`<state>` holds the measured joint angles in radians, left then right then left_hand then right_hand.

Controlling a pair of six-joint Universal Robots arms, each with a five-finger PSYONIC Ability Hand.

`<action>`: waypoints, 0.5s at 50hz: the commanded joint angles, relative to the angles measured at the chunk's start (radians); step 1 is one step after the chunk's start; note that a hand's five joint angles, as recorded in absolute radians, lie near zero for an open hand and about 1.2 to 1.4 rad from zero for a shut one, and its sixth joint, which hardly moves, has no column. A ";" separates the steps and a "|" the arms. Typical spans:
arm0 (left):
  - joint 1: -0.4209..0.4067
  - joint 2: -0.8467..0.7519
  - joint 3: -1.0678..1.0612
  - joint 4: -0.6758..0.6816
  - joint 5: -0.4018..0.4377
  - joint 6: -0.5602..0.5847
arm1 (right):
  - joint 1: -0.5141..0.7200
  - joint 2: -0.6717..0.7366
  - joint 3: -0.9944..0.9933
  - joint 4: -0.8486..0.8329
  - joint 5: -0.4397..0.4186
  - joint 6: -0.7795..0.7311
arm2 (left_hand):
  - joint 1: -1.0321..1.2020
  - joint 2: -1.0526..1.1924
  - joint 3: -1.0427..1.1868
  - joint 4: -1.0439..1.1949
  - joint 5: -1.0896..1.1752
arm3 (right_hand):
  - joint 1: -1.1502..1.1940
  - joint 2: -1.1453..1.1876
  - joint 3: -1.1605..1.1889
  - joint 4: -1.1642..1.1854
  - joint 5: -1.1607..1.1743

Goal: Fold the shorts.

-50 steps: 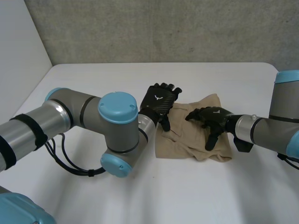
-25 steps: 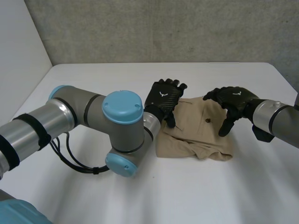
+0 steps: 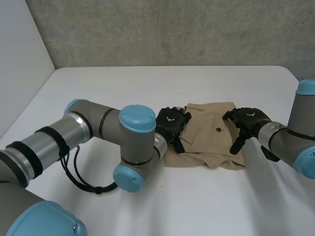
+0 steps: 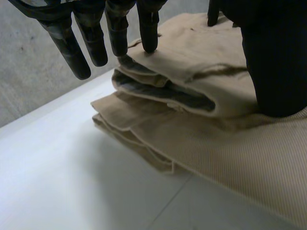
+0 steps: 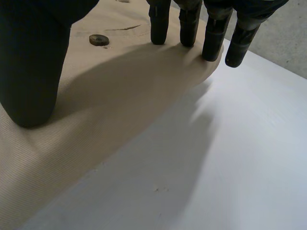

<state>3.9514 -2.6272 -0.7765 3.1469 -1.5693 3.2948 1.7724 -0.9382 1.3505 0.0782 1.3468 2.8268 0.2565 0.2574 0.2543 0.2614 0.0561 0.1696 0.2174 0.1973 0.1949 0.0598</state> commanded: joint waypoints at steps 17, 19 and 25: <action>0.127 0.680 -0.345 -0.056 -0.057 -0.027 | 0.045 -0.441 0.010 -0.109 0.245 0.132 | -0.028 -0.029 -0.026 -0.033 -0.002 | 0.005 -0.043 -0.023 -0.020 -0.060; 0.173 0.777 -0.381 -0.062 -0.104 -0.056 | 0.048 -0.485 0.009 -0.109 0.291 0.134 | -0.028 -0.029 -0.026 -0.033 -0.002 | 0.005 -0.043 -0.023 -0.020 -0.060; 0.284 0.944 -0.448 -0.145 -0.169 -0.099 | 0.053 -0.536 -0.001 -0.068 0.333 0.125 | -0.031 -0.032 -0.029 -0.036 -0.005 | 0.005 -0.043 -0.023 -0.020 -0.060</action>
<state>4.1241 -1.8568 -1.1560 3.0782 -1.6696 3.2410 1.8209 -1.4142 1.3566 -0.0277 1.6311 2.9612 0.2487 0.2409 0.2449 0.2402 0.0529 0.1696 0.2173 0.1973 0.1949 0.0598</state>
